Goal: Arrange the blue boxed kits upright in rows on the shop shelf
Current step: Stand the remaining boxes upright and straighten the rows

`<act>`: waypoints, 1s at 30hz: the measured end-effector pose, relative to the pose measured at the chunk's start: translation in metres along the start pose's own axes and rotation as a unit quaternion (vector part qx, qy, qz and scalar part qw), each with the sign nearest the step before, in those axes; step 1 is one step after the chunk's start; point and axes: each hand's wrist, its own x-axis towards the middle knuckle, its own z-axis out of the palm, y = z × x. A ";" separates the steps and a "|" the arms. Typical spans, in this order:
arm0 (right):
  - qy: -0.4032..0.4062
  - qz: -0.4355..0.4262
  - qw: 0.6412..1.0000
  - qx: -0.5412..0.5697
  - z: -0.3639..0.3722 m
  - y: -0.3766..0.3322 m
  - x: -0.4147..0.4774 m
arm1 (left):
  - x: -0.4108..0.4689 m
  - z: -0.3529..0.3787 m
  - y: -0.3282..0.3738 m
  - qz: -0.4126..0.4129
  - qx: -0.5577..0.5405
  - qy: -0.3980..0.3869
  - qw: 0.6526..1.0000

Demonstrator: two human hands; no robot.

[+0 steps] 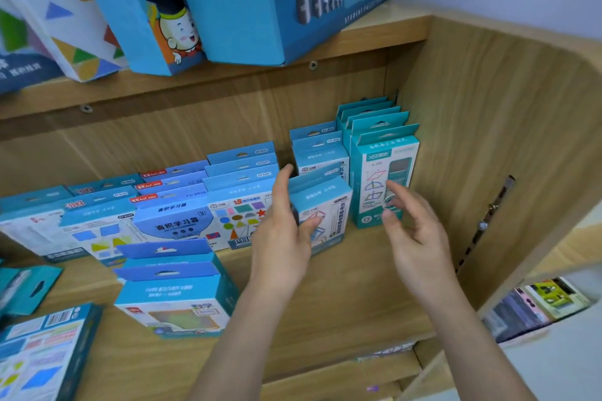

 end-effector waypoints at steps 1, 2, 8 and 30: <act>-0.008 0.006 1.000 -0.001 0.000 0.001 0.002 | 0.003 0.004 -0.001 0.007 0.005 -0.002 1.000; -0.014 0.007 1.000 -0.007 0.001 0.001 0.003 | 0.006 0.009 0.000 0.013 0.011 -0.002 1.000; -0.031 0.001 0.998 -0.060 0.011 0.008 0.006 | 0.020 0.028 0.001 0.038 0.052 0.038 0.997; 0.003 -0.047 0.975 -0.219 0.026 0.008 0.012 | 0.032 0.042 -0.008 0.056 0.251 -0.025 0.966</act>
